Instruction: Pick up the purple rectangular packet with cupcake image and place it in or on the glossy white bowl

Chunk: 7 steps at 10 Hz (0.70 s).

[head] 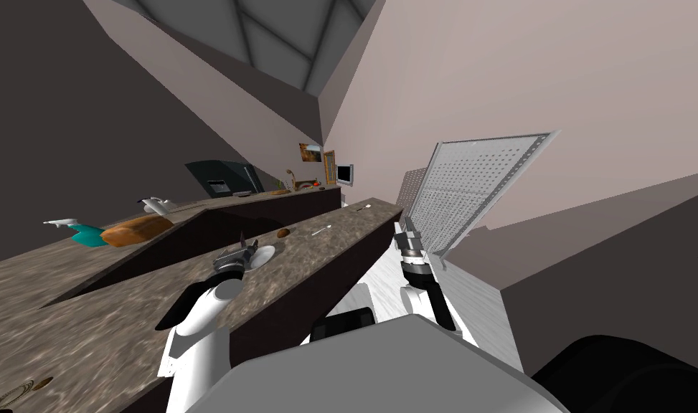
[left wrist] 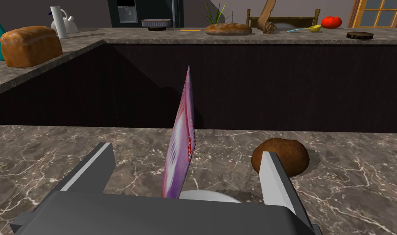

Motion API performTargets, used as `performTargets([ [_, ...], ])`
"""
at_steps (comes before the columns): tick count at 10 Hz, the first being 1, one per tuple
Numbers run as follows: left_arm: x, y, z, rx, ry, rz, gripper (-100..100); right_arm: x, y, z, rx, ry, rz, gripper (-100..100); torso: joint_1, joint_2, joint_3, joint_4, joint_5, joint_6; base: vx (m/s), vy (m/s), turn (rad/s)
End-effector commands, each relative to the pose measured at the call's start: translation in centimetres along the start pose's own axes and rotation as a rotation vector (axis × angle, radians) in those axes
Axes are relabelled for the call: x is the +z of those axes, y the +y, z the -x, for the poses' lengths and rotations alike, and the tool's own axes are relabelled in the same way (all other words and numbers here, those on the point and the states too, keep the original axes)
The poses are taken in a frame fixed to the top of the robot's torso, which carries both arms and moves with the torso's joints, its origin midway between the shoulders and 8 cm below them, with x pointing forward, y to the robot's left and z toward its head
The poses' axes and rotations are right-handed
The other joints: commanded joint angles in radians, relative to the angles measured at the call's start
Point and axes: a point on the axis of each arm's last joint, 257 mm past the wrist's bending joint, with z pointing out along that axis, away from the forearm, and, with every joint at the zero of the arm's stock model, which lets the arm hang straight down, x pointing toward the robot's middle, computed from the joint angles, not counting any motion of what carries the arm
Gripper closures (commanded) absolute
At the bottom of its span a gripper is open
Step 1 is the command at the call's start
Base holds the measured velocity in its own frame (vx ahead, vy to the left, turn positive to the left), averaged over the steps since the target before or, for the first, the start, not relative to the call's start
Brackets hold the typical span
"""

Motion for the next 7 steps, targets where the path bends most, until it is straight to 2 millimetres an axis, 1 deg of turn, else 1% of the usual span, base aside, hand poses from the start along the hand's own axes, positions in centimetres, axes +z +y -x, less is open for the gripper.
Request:
performTargets([
  [1,0.8,-0.4,-0.7,0.008,-0.004,-0.002,-100,0.0,0.0,0.0,0.0,0.0,0.0,0,0.0,0.0,0.0,0.0,0.0,0.0,-0.002,-0.026,0.01],
  [2,0.7,-0.9,-0.7,0.011,-0.005,-0.011,-100,0.0,0.0,0.0,0.0,0.0,0.0,0,-0.001,0.0,0.0,0.0,0.0,0.0,0.0,-0.032,0.008],
  [3,1.4,-0.9,-1.2,0.009,-0.011,-0.003,-100,0.0,0.0,0.0,0.0,0.0,0.0,0,-0.002,0.0,0.0,0.0,0.0,0.0,0.003,-0.042,0.013],
  [4,1.4,-1.8,-1.3,0.019,-0.009,-0.02,-100,0.0,0.0,0.0,0.0,0.0,0.0,0,-0.003,0.0,0.0,0.0,-0.001,0.0,0.0,-0.033,0.006],
  [5,2.0,-1.5,-1.8,0.015,-0.012,-0.007,-100,0.0,0.0,0.0,0.0,0.0,0.0,0,-0.002,0.0,0.0,0.0,-0.001,0.0,-0.006,-0.04,0.015],
  [6,2.0,-2.5,-1.9,0.024,-0.013,-0.025,-100,0.0,0.0,0.0,0.0,0.0,0.0,0,-0.003,0.0,0.0,0.0,-0.001,0.0,-0.007,-0.032,0.005],
  [7,2.5,-2.1,-2.4,0.019,-0.016,-0.01,-100,0.0,0.0,0.0,0.0,0.0,0.0,0,-0.002,0.0,0.0,0.0,-0.001,0.0,-0.002,-0.03,0.01],
])
